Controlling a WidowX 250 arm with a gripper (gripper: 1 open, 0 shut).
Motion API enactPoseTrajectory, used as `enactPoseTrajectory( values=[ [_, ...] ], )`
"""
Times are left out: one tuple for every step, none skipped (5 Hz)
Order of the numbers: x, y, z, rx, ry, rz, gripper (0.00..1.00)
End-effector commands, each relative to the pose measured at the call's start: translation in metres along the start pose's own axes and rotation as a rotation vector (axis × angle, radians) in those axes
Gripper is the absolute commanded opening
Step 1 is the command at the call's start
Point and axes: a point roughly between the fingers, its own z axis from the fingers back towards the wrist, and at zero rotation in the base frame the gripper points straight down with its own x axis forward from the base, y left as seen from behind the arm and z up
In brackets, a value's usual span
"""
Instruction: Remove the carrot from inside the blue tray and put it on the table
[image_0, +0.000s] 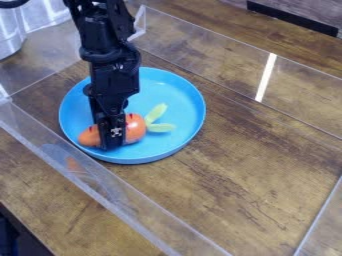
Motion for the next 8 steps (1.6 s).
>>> enactPoseTrajectory(
  values=[
    [0.0081, 0.0101, 0.0258, 0.063, -0.066, 0.004, 0.0],
    [0.0088, 0.0102, 0.0275, 0.066, -0.068, 0.002, 0.0],
    [0.0094, 0.0103, 0.0289, 0.069, -0.07, 0.0, 0.0],
    [0.0103, 0.0105, 0.0295, 0.071, -0.071, -0.003, 0.0],
    [0.0116, 0.0105, 0.0309, 0.075, -0.073, -0.007, 0.0],
    [0.0129, 0.0105, 0.0321, 0.078, -0.074, -0.012, 0.0],
    [0.0139, 0.0108, 0.0307, 0.081, -0.073, -0.014, 0.0],
    [0.0151, 0.0111, 0.0296, 0.084, -0.072, -0.017, 0.0]
  ],
)
